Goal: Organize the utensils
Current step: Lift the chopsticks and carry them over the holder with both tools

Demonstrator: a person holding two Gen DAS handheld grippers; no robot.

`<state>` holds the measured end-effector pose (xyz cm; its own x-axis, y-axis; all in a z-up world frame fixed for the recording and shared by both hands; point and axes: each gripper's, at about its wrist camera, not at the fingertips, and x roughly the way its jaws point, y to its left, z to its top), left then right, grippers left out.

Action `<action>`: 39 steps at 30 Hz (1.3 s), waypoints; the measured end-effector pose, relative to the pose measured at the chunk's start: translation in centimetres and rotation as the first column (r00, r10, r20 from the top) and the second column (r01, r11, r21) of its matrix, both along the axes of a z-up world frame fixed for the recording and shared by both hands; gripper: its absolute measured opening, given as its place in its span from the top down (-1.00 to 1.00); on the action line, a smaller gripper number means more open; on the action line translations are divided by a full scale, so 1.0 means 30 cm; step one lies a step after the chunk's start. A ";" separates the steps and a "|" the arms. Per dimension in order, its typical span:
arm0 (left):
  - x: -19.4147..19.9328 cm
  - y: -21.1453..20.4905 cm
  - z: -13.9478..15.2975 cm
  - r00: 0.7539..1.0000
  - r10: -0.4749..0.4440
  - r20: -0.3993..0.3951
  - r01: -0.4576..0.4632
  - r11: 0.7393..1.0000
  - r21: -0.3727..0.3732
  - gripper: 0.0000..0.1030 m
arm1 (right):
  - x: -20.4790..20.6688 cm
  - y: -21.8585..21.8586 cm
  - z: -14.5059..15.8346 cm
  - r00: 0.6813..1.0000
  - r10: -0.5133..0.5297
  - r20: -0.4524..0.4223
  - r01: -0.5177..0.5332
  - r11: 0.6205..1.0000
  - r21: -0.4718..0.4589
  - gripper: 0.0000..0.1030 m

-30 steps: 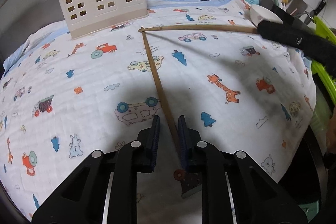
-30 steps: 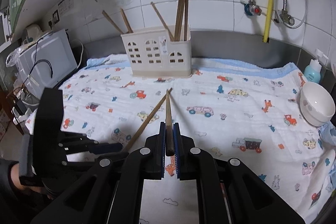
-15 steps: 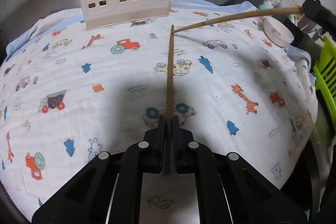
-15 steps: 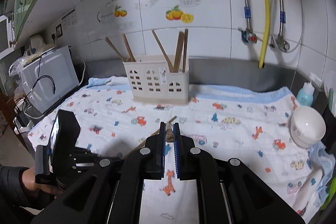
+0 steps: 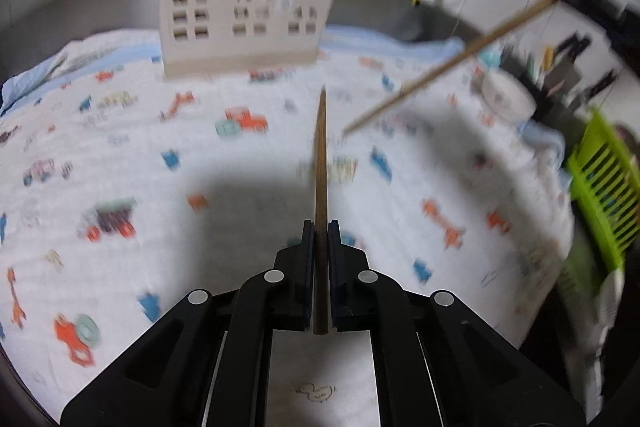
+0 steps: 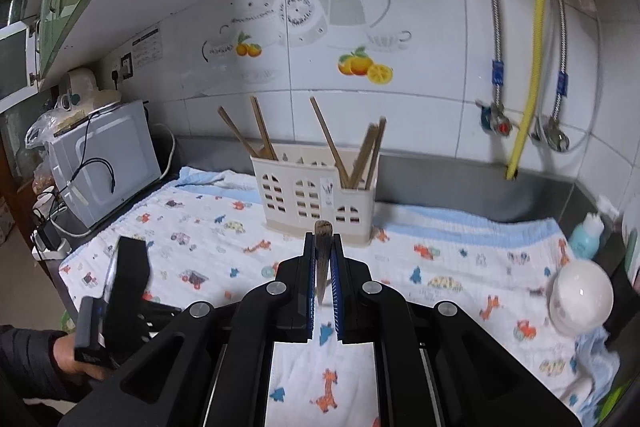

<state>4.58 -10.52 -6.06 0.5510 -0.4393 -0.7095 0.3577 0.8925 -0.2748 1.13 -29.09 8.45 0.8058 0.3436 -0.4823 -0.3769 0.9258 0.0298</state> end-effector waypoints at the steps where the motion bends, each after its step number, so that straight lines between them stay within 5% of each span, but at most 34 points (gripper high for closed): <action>1: 0.006 0.015 0.029 1.000 0.003 0.021 -0.003 1.000 -0.016 0.91 | 0.011 0.003 0.020 1.000 0.007 0.003 -0.007 1.000 -0.002 0.86; 9: 0.071 0.117 0.219 0.990 0.012 0.143 0.007 0.990 -0.137 0.91 | 0.090 0.036 0.132 0.999 0.051 0.012 -0.051 0.999 0.006 0.86; 28: 0.224 0.167 0.422 0.961 0.005 0.275 0.025 0.994 -0.106 0.90 | 0.312 0.109 0.427 0.994 0.051 0.099 -0.049 0.998 -0.029 0.86; 39: 0.249 0.188 0.543 0.938 0.006 0.348 0.027 0.995 -0.091 0.90 | 0.525 0.126 0.308 1.000 -0.018 -0.009 0.017 0.997 -0.079 0.86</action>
<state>12.05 -4.89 10.23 0.7507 -0.5010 -0.4306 0.4547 0.8647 -0.2134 16.88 -25.30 17.68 0.8064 0.2898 -0.5155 -0.3606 0.9318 -0.0403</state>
